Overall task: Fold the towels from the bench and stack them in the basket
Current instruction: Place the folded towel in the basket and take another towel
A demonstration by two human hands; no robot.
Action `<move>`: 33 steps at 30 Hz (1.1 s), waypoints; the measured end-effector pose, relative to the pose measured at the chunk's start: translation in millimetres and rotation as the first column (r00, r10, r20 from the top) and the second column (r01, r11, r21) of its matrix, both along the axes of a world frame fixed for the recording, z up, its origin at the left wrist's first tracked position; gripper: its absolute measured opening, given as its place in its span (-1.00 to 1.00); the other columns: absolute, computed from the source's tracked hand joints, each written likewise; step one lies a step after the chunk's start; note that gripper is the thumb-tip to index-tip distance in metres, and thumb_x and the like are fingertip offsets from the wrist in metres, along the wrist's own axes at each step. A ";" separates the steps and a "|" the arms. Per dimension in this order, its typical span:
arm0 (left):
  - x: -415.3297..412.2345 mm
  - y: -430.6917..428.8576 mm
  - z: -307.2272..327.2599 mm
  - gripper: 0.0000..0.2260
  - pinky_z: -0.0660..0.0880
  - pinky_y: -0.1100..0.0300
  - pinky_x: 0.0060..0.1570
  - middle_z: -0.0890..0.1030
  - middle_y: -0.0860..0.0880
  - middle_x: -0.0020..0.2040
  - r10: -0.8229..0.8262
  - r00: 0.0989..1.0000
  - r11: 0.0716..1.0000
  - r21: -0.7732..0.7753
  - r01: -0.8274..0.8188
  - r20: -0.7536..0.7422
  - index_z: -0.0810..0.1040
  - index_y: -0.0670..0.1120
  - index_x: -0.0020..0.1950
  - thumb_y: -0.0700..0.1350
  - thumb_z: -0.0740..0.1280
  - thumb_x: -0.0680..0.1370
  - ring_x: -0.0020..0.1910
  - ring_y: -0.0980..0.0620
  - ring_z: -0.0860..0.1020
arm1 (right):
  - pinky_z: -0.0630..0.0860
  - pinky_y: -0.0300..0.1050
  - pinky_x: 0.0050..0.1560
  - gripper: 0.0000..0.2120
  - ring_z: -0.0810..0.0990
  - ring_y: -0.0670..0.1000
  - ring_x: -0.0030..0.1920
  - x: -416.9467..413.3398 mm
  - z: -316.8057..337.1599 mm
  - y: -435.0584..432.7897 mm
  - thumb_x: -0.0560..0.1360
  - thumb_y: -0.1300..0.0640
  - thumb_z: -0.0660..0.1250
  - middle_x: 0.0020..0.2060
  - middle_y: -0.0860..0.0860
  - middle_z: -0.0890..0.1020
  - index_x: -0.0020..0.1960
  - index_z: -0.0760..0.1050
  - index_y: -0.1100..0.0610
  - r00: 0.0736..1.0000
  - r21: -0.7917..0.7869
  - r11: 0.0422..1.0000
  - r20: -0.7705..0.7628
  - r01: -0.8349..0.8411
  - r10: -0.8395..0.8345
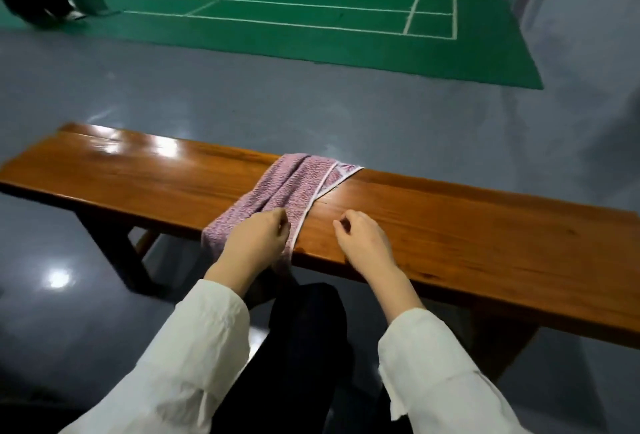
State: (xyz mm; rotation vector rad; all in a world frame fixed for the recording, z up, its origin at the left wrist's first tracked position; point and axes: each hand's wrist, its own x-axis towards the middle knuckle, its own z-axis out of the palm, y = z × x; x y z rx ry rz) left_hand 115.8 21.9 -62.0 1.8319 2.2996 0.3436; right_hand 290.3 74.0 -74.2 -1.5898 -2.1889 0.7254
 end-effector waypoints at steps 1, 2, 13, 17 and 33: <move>-8.1 2.3 -2.3 -0.81 0.43 0.04 -0.11 0.62 -0.16 0.06 0.004 1.000 1.000 -0.002 -0.004 0.002 0.49 -0.11 0.10 -0.04 0.18 0.60 0.03 -0.18 0.56 | 0.43 -0.07 0.02 -0.75 0.53 0.08 0.07 -10.2 -2.8 3.5 0.61 0.03 0.15 0.08 0.05 0.57 0.10 0.51 0.15 1.000 -0.009 1.000 0.001 -0.012 0.012; -14.8 5.2 -3.2 -0.81 0.42 0.05 -0.11 0.62 -0.16 0.06 0.009 1.000 1.000 0.000 -0.009 -0.004 0.49 -0.11 0.10 -0.04 0.18 0.61 0.03 -0.18 0.56 | 0.41 -0.08 0.02 -0.75 0.53 0.10 0.08 -19.9 -5.8 7.6 0.61 0.03 0.15 0.09 0.06 0.57 0.09 0.52 0.15 1.000 -0.017 1.000 0.002 -0.016 0.016; -90.3 44.1 -36.0 -0.63 0.36 -0.03 0.17 0.45 -0.19 0.24 0.227 0.970 0.971 0.056 -0.232 0.088 0.37 -0.19 0.33 -0.02 0.23 0.60 0.20 -0.18 0.40 | 0.41 -0.05 0.07 -0.60 0.48 0.13 0.14 -100.9 -31.8 48.9 0.58 -0.08 0.21 0.13 0.11 0.50 0.21 0.45 0.23 0.992 -0.094 0.990 0.083 0.106 -0.099; -90.0 52.1 -48.1 -0.63 0.46 0.04 0.01 0.57 -0.14 0.09 0.228 0.947 0.971 -0.127 -0.203 0.226 0.46 -0.16 0.17 0.06 0.36 0.50 0.08 -0.15 0.52 | 0.42 -0.06 0.07 -0.74 0.50 0.12 0.13 -116.4 -37.4 58.6 0.57 0.08 0.26 0.11 0.11 0.53 0.17 0.48 0.23 0.986 -0.083 0.987 0.109 0.137 -0.127; -13.6 49.4 10.6 -0.85 0.40 0.50 -0.21 0.57 0.13 -0.09 -0.113 0.443 0.941 0.239 -0.239 0.889 0.48 -0.10 0.11 -0.17 0.35 0.55 -0.14 0.32 0.55 | 0.52 0.12 0.13 -0.88 0.63 0.22 -0.03 -38.4 30.5 44.0 0.53 0.31 0.26 0.01 0.29 0.63 0.00 0.56 0.32 0.259 -0.660 0.738 -0.696 0.140 -0.670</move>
